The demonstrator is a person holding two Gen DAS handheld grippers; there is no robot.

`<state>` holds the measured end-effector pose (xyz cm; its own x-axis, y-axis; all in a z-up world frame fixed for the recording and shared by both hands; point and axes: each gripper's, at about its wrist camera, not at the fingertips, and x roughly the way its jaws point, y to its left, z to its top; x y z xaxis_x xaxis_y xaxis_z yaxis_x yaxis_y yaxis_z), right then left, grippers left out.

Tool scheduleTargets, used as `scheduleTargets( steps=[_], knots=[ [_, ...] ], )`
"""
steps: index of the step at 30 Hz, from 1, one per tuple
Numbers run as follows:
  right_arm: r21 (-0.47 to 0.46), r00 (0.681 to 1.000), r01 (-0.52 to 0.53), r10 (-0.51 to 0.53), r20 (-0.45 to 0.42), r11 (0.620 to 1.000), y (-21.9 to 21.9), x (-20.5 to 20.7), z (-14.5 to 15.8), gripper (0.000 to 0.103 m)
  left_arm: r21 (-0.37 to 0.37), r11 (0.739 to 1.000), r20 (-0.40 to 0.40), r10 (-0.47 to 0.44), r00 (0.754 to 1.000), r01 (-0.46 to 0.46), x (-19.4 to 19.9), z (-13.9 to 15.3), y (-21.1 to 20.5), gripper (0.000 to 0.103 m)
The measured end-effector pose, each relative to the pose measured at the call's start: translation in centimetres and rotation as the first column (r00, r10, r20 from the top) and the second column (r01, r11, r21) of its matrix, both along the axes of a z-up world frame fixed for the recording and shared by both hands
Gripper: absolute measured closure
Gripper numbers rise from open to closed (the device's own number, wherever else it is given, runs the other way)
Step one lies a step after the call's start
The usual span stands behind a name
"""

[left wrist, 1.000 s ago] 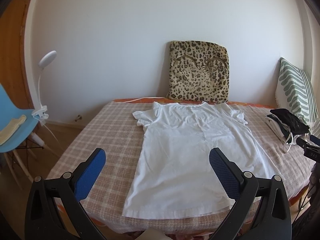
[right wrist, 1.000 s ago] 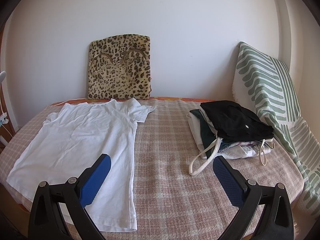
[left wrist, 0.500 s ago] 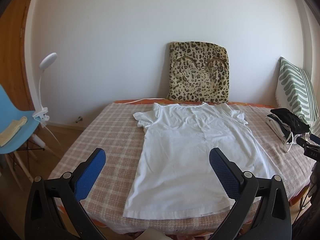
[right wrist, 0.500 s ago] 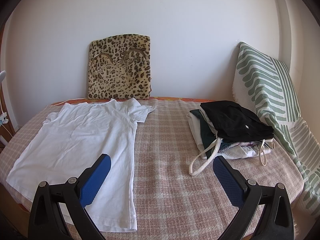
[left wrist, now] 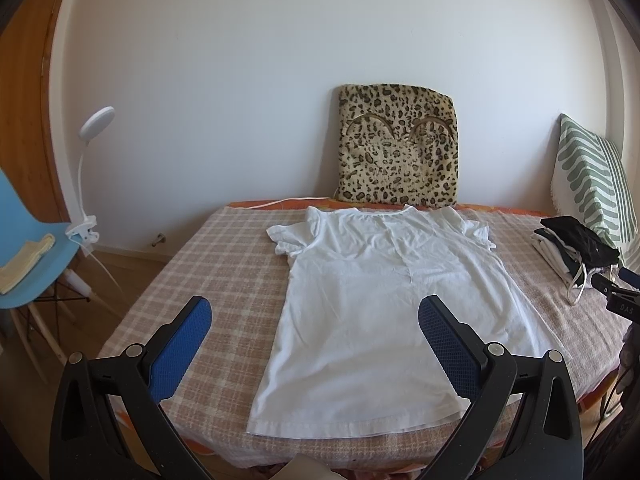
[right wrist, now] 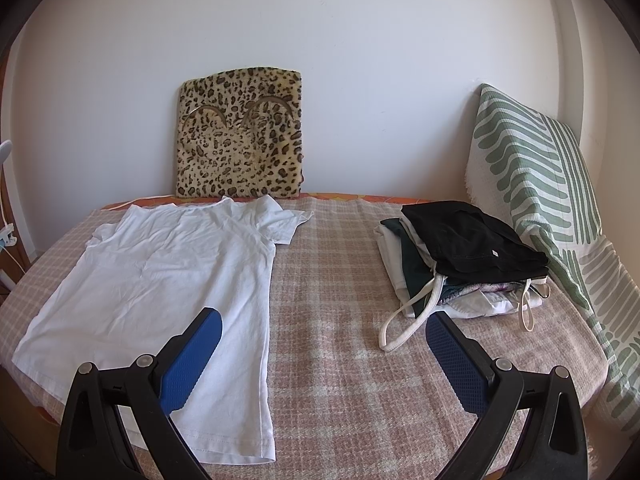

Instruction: Fold small clothes

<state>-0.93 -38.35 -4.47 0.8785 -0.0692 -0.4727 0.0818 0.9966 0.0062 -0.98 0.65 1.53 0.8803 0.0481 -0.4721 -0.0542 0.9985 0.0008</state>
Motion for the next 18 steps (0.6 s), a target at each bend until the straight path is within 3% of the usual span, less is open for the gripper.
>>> scheduleTargets(
  steps=[18],
  knots=[
    [0.024,1.000,-0.017,0.017,0.003,1.000,0.6,0.4,0.2,0.000,-0.001,1.000,-0.014,0.012,1.000,-0.012,0.2,-0.1,1.2,0.000]
  ],
)
